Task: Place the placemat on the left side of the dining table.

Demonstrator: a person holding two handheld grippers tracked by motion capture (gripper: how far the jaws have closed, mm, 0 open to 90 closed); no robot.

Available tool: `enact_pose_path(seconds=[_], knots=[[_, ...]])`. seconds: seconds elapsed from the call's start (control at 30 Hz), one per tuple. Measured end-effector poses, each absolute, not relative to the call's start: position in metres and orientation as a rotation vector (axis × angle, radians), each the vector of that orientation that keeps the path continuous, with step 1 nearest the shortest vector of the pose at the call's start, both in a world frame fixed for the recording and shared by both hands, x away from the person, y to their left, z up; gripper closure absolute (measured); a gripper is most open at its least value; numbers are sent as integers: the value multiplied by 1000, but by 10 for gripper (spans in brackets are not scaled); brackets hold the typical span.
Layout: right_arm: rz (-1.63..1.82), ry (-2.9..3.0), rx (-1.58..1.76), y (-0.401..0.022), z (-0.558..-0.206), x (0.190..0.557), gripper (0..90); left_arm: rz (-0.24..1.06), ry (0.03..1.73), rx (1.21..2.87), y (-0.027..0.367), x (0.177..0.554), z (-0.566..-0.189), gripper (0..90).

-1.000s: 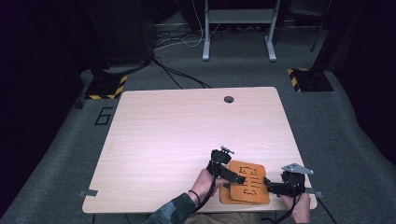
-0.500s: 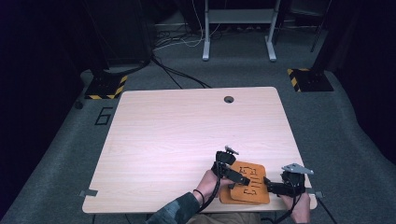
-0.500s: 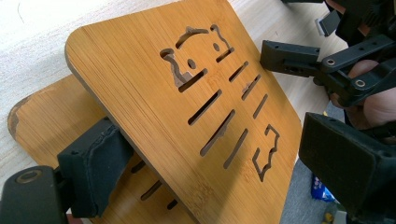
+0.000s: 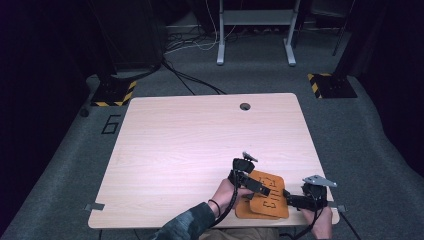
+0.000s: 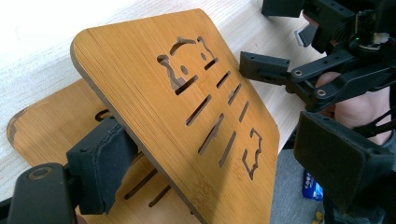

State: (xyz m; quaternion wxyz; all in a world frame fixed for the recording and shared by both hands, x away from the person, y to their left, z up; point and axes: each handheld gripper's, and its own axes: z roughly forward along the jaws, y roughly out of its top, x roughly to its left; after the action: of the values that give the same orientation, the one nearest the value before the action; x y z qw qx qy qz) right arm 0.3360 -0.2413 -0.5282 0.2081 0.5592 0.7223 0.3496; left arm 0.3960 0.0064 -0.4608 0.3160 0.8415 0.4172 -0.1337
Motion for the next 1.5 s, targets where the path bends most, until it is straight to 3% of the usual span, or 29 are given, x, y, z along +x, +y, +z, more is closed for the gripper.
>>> enact_pose_path(seconds=[0.6,0.73,0.87,1.23,1.5], knots=[[970,1972,1585,-244,-528,336,53,-370,1123,2238,-8,394,-440,275],[974,1960,1598,-244,-528,336,56,-381,1142,2228,-10,395,-439,367],[978,1956,1601,-244,-528,336,58,-371,1170,2233,-16,394,-440,390],[989,1939,1612,-246,-528,336,68,-375,1204,2228,-25,392,-438,615],[999,1931,1620,-247,-528,335,70,-364,1222,2231,-31,391,-434,677]])
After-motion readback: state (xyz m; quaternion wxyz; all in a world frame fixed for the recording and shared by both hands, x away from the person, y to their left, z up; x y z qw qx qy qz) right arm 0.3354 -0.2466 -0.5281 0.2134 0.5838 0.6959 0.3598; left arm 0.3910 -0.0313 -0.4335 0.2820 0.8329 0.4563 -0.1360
